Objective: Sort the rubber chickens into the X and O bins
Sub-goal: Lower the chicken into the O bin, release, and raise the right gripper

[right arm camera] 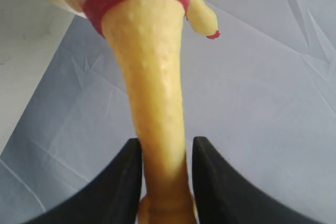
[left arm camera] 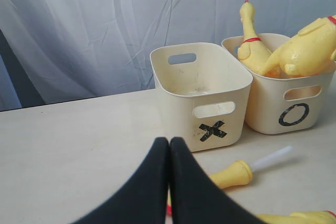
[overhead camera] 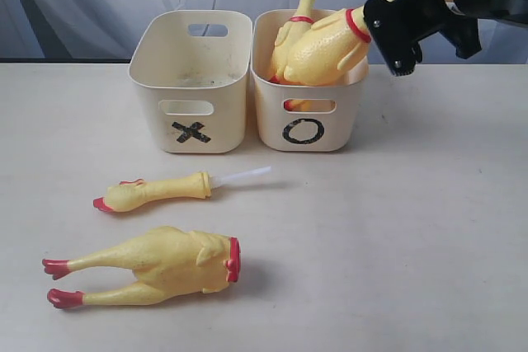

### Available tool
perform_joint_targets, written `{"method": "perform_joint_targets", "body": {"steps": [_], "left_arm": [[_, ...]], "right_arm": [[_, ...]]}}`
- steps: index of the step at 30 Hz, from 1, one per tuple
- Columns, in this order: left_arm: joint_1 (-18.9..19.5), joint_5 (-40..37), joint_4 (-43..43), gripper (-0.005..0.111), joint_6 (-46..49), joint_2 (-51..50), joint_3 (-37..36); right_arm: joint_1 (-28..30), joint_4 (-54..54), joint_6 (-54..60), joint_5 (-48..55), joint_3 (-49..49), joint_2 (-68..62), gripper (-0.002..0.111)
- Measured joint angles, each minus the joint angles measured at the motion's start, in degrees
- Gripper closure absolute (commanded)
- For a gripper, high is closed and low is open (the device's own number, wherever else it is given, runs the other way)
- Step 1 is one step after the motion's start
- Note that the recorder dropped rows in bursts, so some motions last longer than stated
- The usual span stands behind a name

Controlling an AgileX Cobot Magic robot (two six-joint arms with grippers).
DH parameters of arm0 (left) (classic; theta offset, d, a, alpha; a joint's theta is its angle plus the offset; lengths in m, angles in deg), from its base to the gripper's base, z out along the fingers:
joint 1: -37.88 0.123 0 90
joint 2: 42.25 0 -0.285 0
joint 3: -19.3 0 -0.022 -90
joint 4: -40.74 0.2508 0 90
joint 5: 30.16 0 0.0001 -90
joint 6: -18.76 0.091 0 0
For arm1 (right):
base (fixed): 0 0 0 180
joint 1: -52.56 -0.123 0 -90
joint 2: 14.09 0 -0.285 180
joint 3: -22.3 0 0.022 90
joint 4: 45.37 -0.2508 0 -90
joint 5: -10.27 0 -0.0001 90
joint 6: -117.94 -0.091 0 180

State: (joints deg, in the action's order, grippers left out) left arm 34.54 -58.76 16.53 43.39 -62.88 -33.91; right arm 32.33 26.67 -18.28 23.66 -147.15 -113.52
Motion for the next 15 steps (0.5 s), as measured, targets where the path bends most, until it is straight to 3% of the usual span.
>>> {"method": "perform_joint_targets", "body": {"steps": [7,12,15], "left_arm": [[0.0,0.0,0.0,0.107,0.0,0.0,0.0],[0.0,0.0,0.0,0.107,0.0,0.0,0.0],[0.0,0.0,0.0,0.107,0.0,0.0,0.0]], "right_arm": [[0.0,0.03,0.0,-0.13,0.0,0.0,0.076],[0.0,-0.12,-0.37,-0.85,0.0,0.0,0.053],[0.0,-0.38,-1.38,-1.34,-0.08,0.0,0.053]]}}
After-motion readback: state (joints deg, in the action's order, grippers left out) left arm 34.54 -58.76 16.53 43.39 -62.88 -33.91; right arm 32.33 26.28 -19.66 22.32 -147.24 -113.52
